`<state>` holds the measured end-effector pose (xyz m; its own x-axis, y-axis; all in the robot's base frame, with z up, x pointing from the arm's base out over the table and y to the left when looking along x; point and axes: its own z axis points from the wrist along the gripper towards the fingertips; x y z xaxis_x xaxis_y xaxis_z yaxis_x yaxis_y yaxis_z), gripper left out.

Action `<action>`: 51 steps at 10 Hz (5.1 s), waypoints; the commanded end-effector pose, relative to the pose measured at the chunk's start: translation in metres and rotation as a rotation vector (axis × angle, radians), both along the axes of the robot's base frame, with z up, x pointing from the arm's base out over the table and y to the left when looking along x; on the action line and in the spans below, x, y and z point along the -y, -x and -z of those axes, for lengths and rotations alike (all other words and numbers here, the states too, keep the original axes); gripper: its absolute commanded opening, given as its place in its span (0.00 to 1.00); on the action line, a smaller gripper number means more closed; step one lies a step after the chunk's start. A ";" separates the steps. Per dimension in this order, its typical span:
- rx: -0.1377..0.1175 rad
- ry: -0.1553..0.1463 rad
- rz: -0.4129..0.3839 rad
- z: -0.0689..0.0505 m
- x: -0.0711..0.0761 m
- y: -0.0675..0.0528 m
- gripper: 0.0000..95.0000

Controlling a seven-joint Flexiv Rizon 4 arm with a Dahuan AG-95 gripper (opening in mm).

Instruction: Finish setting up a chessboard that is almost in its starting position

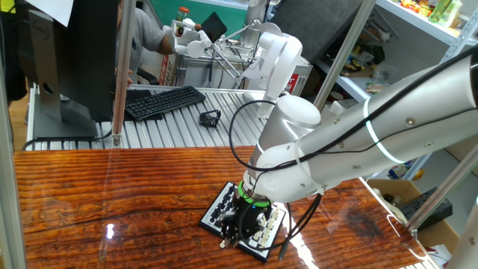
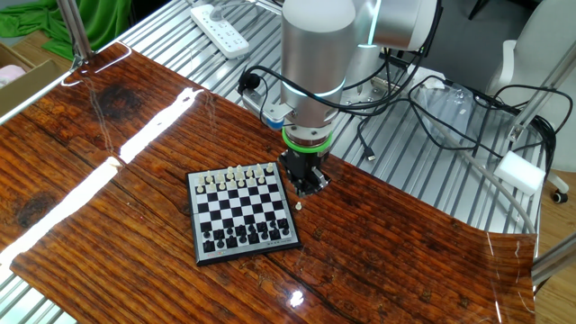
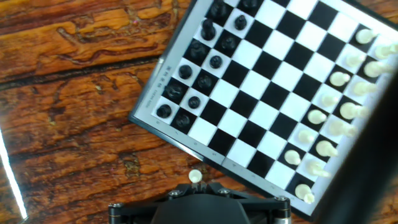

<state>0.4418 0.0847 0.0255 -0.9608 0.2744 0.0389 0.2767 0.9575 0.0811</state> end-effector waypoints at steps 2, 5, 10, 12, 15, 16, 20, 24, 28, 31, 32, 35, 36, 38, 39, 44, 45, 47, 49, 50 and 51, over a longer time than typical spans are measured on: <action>0.000 -0.001 0.000 0.000 0.000 0.000 0.20; 0.000 -0.001 0.000 0.000 0.000 0.000 0.20; 0.000 -0.001 0.000 0.000 0.000 0.000 0.20; 0.000 -0.001 0.000 0.000 0.000 0.000 0.20; 0.000 -0.001 0.000 0.000 0.000 0.000 0.20; 0.000 -0.001 0.000 0.000 0.000 0.000 0.20; -0.004 -0.009 0.012 0.000 -0.001 0.000 0.20; -0.005 -0.008 0.001 0.001 -0.001 0.000 0.20; -0.002 -0.011 0.000 0.003 -0.001 -0.001 0.20; 0.000 -0.016 0.001 0.004 -0.001 -0.001 0.20; 0.000 -0.020 0.001 0.004 -0.002 -0.001 0.20; 0.004 -0.026 0.001 0.006 -0.002 -0.001 0.20; 0.008 -0.027 0.002 0.007 -0.002 -0.001 0.20; 0.009 -0.029 0.001 0.008 -0.002 -0.001 0.20; 0.009 -0.031 0.000 0.008 -0.002 -0.001 0.20; 0.010 -0.033 -0.007 0.008 -0.003 -0.001 0.20; 0.010 -0.034 -0.010 0.009 -0.003 -0.001 0.20; 0.015 -0.035 -0.014 0.010 -0.003 -0.001 0.20; 0.016 -0.038 -0.012 0.011 -0.003 -0.001 0.20; 0.017 -0.040 -0.011 0.012 -0.003 -0.001 0.20; 0.018 -0.043 -0.010 0.012 -0.003 -0.002 0.20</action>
<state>0.4435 0.0869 0.0132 -0.9638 0.2646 0.0326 0.2666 0.9553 0.1276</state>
